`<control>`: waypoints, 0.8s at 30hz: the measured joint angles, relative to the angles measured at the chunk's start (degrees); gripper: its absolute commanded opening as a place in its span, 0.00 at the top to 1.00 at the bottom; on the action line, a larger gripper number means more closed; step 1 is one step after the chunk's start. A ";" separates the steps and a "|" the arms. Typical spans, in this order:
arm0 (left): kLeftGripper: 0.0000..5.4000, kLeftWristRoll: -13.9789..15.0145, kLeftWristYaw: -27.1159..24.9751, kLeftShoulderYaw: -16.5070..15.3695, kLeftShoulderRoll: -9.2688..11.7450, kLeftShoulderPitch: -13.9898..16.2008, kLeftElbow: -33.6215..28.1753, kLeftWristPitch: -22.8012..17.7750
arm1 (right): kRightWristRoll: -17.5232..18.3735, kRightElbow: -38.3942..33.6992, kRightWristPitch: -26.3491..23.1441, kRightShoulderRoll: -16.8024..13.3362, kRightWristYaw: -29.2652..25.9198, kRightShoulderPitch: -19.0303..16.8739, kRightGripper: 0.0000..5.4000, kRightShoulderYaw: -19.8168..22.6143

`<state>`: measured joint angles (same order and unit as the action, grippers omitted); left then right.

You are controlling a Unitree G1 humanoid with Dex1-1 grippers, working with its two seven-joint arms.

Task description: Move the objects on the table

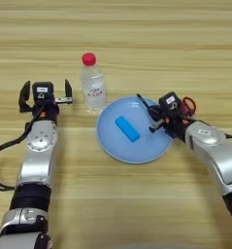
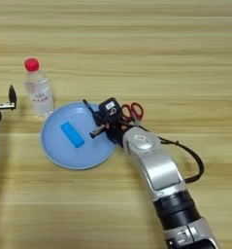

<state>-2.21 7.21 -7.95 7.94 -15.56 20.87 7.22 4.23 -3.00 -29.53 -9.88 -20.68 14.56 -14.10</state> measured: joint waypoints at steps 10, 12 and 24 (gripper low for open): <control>0.00 -0.03 0.01 0.04 -0.03 0.01 -0.09 -0.04 | -0.88 3.43 1.56 1.31 -1.25 0.42 0.91 -1.95; 0.00 -0.03 0.01 0.04 -0.03 0.01 -0.10 -0.04 | -0.86 3.43 1.92 1.43 -1.65 0.41 0.85 -2.18; 0.00 -0.09 0.02 0.07 -0.04 0.01 -0.10 -0.04 | -0.73 2.42 6.75 1.81 -2.21 0.39 0.60 -1.24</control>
<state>-2.30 7.23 -7.88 7.90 -15.55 20.78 7.18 3.50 -0.58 -22.78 -8.07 -22.89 14.96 -15.34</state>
